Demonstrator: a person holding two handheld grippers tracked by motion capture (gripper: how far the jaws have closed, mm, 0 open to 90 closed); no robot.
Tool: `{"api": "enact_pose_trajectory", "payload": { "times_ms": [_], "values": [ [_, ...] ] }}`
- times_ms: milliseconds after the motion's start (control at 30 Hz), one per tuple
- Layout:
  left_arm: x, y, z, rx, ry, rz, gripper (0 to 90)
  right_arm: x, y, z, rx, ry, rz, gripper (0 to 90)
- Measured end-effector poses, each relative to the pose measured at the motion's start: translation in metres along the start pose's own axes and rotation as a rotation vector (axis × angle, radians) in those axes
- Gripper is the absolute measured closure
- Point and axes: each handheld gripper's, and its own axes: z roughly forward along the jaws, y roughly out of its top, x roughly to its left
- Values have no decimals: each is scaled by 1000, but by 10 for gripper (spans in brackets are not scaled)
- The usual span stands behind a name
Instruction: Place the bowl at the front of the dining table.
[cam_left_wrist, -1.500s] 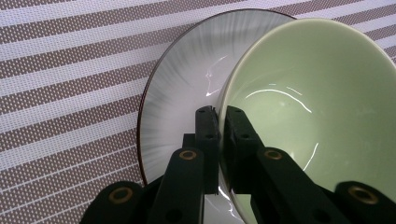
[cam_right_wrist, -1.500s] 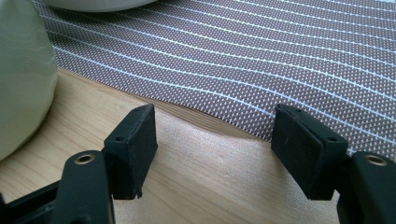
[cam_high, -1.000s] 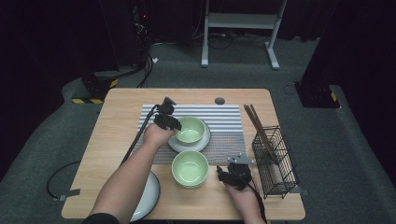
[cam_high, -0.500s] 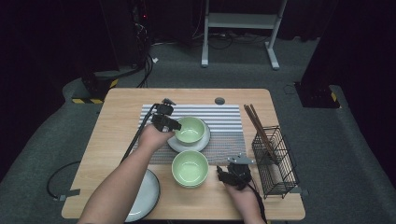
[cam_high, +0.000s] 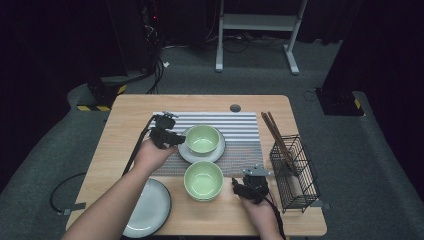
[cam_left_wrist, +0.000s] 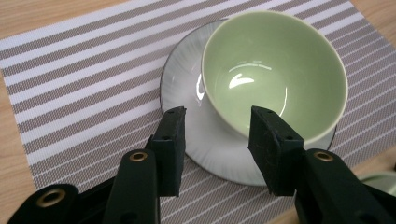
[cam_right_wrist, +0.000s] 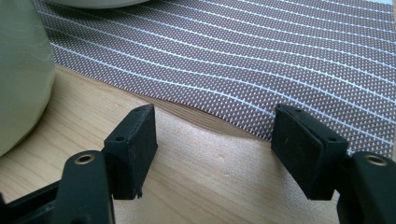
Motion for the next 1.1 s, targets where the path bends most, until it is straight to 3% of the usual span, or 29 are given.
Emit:
{"api": "enact_pose_trajectory", "payload": {
  "times_ms": [67,400,467,633,867,1100],
  "values": [
    [2,-8,-3,-4,22,26,562,0,0,0,1,-2,0,310],
    [14,-48,-18,-48,1,36,559,0,0,0,0,-5,-1,312],
    [16,-56,-21,-60,-7,31,591,0,0,0,1,-3,0,312],
    [22,-79,-34,-88,-2,59,614,0,0,0,0,-5,-1,312],
    [37,-112,-48,-136,-10,28,603,1,0,0,1,-8,-2,318],
    [61,-141,-54,-151,18,-12,596,1,-1,-1,-3,-8,-6,370]
  ]
}}
